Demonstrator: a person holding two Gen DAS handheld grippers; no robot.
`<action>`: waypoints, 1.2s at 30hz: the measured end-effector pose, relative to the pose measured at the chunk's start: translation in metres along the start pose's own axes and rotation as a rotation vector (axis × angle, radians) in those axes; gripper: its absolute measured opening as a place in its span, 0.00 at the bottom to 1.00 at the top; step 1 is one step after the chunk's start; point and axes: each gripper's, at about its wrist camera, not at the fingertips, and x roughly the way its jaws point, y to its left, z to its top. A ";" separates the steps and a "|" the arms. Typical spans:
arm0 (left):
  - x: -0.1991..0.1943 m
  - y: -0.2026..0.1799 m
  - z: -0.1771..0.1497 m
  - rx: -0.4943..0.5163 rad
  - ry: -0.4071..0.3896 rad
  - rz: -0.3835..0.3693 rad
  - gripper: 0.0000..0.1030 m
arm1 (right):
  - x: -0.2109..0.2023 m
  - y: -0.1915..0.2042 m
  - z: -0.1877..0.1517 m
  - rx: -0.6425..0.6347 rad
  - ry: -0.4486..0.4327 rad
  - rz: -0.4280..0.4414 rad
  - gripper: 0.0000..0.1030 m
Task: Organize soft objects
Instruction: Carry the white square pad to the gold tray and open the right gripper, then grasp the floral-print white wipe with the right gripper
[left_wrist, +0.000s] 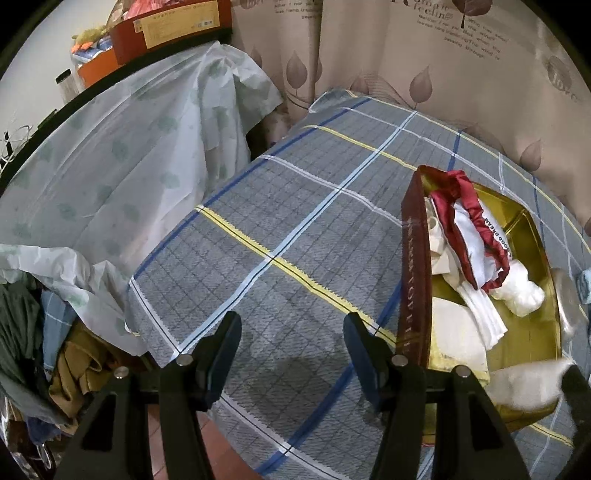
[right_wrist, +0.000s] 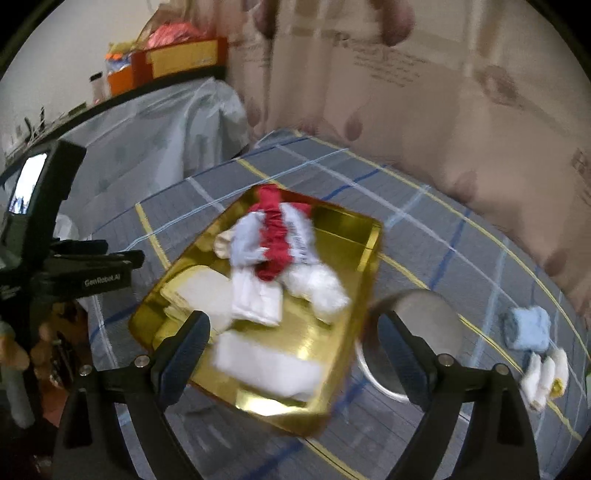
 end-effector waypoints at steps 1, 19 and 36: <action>0.000 0.000 0.000 -0.002 0.000 0.001 0.57 | -0.005 -0.007 -0.005 0.014 -0.004 -0.011 0.88; -0.008 -0.016 -0.003 0.037 -0.031 0.026 0.57 | -0.069 -0.235 -0.178 0.533 0.171 -0.390 0.88; -0.063 -0.075 -0.004 0.175 -0.124 -0.037 0.57 | -0.032 -0.262 -0.197 0.653 0.183 -0.407 0.88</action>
